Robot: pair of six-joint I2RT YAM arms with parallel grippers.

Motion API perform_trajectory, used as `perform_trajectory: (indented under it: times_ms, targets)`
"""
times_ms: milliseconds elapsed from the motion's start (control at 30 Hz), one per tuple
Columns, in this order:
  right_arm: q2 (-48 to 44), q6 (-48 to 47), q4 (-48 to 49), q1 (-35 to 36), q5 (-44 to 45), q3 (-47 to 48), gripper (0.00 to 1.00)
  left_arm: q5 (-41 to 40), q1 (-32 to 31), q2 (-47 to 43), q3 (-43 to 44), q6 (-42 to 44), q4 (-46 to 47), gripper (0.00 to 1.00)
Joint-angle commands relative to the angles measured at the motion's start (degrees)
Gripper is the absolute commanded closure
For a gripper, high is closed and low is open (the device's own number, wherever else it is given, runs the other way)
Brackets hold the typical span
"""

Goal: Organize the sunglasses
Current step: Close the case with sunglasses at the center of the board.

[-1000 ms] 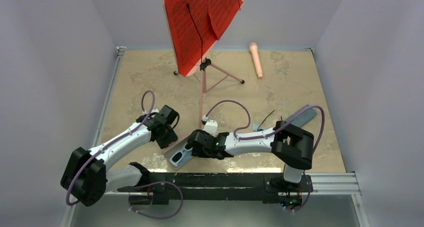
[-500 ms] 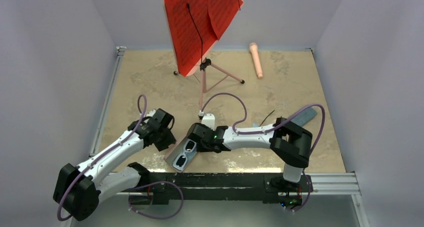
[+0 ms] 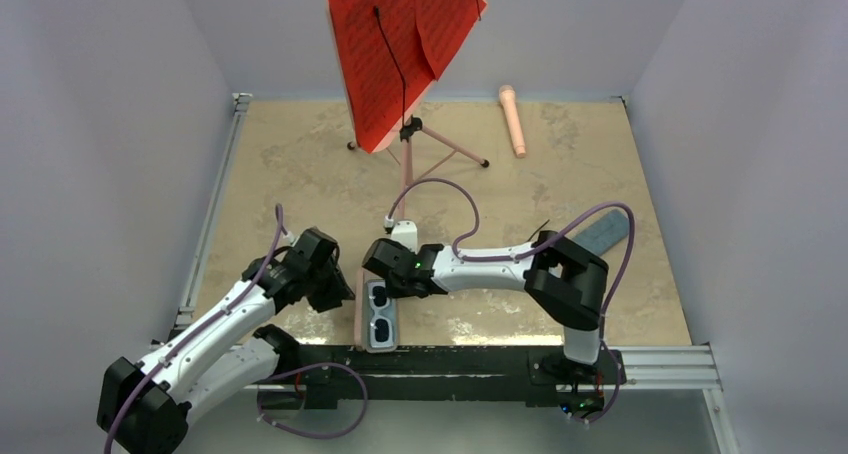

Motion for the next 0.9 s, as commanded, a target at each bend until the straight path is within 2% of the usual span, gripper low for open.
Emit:
perform_trajectory:
  times_ms: [0, 100, 300, 500, 667, 733, 867]
  targets:
    - [1.53, -1.04, -1.81, -0.02, -0.77, 2.73, 0.93, 6.39, -0.61, 0.51, -1.36, 1.97, 5.38, 0.6]
    - [2.14, -0.86, -2.97, -0.1, -0.87, 3.51, 0.92, 6.41, -1.11, 1.78, -1.5, 2.29, 6.1, 0.6]
    - [1.41, 0.44, -3.43, -0.02, -0.98, 3.06, 0.77, 6.15, -1.43, 2.96, -3.07, 0.85, 6.85, 0.61]
    - [-0.37, 1.3, -2.64, 0.57, -2.69, 0.96, 0.74, 3.81, -1.41, 1.89, -2.89, 0.32, 3.96, 0.61]
    - [-0.63, 1.88, -3.04, 1.03, -2.03, 0.27, 0.83, 4.39, -1.47, -1.41, -2.7, 0.47, 0.37, 0.61]
    - [-0.4, 1.85, -3.65, 1.04, -1.63, 0.52, 0.88, 6.26, -1.45, -4.15, -2.66, 0.74, -0.85, 0.61]
    - [-0.25, 1.72, -4.02, 1.04, -1.02, 0.55, 0.94, 10.57, -1.48, -10.52, -2.21, 1.1, -1.27, 0.6]
